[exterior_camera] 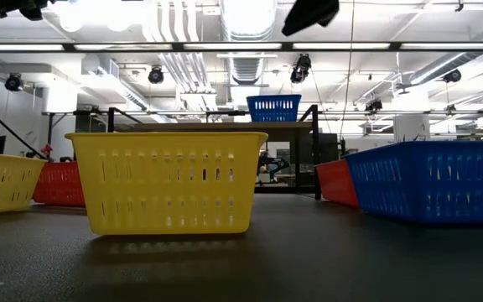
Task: Stack baskets on shelf by color
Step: Put the left red bin on the shelf
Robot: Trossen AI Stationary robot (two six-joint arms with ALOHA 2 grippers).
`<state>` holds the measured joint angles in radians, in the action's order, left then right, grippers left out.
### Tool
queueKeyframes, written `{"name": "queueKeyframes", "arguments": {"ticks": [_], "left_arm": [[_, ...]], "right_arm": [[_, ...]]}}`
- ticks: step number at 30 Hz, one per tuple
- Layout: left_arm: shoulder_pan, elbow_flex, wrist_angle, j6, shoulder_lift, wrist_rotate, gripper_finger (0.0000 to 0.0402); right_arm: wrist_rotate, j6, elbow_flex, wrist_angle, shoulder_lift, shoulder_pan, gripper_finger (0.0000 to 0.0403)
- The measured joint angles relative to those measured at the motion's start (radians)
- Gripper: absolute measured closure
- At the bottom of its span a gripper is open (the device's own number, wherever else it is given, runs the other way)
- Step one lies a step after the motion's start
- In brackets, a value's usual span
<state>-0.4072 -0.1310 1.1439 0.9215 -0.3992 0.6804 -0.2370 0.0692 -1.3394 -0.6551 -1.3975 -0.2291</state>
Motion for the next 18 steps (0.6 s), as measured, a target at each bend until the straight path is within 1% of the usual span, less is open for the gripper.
{"name": "queueKeyframes", "arguments": {"ticks": [5,8,12,14,16,18], "left_arm": [[0.0,0.001,0.0,0.0,0.0,0.0,0.0401],[0.0,0.004,-0.001,0.0,-0.001,0.003,0.0401],[0.0,0.015,-0.001,-0.001,-0.002,0.007,0.0401],[0.0,0.018,-0.002,-0.011,-0.008,0.01,0.0401],[0.0,0.018,-0.002,-0.071,-0.02,0.011,0.0401],[0.0,0.018,-0.008,-0.166,-0.042,0.012,0.0401]], "right_arm": [[0.0,-0.043,0.228,0.288,0.121,0.0,0.0278],[0.0,-0.098,0.36,0.469,0.18,0.0,0.0278],[0.001,-0.228,0.532,0.736,0.234,0.005,0.0278],[0.002,-0.299,0.607,0.905,0.251,0.013,0.0278],[0.01,-0.365,0.663,1.061,0.267,0.021,0.0278],[0.021,-0.425,0.699,1.158,0.288,0.026,0.0278]]}}
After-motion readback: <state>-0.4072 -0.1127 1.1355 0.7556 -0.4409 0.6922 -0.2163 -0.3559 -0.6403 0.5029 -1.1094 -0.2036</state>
